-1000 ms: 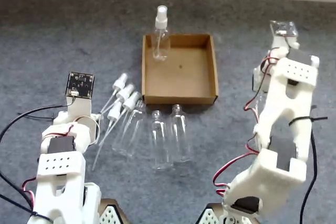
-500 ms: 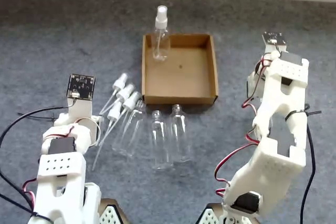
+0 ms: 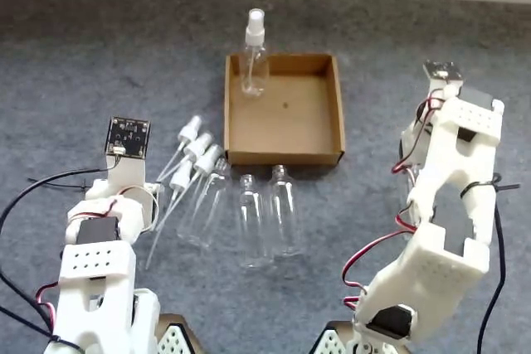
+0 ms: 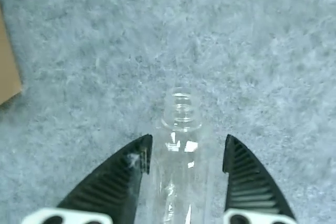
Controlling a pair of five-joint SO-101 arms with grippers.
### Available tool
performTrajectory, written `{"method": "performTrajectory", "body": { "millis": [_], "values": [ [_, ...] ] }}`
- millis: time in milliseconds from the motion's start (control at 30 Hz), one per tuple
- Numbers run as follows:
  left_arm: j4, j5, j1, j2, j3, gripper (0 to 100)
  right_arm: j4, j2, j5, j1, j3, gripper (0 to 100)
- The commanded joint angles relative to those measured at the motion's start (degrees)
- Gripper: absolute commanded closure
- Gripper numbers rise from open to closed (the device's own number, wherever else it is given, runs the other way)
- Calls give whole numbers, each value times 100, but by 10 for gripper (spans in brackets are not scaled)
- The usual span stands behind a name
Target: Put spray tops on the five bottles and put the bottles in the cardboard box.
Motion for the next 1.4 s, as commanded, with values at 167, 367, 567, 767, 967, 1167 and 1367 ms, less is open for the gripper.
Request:
{"method": "performTrajectory", "body": {
  "millis": [167,367,567,767,967,1167,1367],
  "values": [
    [-88,-53,92,-110,-22,839,-541,-347,53,40,532,817],
    [-88,-53,92,-110,-22,839,-479,-347,53,154,620,817],
    [-88,-53,92,-110,-22,839,-462,-347,62,303,620,741],
    [-88,-53,92,-110,-22,839,-215,-374,62,303,611,698],
    [-88,-53,92,-110,-22,839,-4,-347,53,312,725,698],
    [-88,-53,92,-110,-22,839,-470,-347,-79,330,1130,744],
    [-88,-53,92,-110,-13,839,-567,-347,-229,338,1130,795]
  ]
}}
